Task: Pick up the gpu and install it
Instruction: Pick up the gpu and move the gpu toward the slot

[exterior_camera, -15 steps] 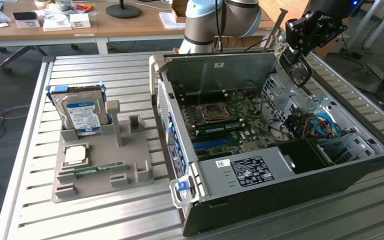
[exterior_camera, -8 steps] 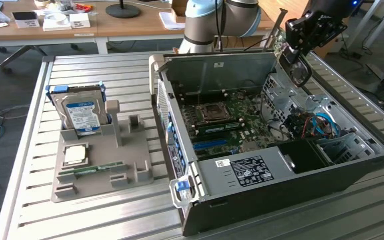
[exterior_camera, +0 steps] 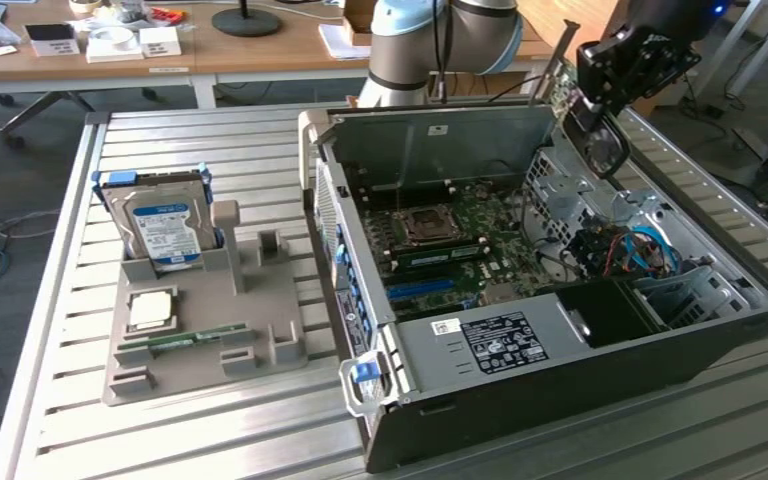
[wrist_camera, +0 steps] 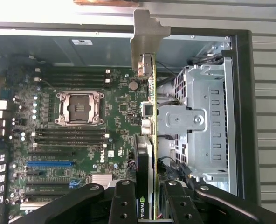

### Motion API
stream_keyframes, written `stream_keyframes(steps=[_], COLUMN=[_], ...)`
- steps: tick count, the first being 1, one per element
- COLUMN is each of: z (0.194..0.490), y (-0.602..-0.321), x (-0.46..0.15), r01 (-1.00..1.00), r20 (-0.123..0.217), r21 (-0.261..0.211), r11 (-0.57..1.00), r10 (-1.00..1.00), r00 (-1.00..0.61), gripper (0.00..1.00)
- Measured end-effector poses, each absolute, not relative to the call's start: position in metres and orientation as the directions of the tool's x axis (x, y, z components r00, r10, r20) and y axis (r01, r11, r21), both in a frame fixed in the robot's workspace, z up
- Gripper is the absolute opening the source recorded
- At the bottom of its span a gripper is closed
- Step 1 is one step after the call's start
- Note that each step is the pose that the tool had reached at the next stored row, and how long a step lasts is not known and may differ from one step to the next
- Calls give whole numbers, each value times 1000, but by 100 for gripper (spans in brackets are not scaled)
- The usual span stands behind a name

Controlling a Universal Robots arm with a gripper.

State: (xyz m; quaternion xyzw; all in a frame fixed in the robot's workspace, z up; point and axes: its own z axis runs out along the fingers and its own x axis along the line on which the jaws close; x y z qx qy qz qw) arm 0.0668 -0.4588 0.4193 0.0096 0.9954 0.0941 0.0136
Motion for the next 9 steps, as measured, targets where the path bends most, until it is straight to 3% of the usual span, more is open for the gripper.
stream_keyframes(steps=[9], z=[419], y=[-467], x=[67], r01=[15], r20=[-25], r21=[188], r11=[982], r10=[20], r00=[-999], gripper=[27])
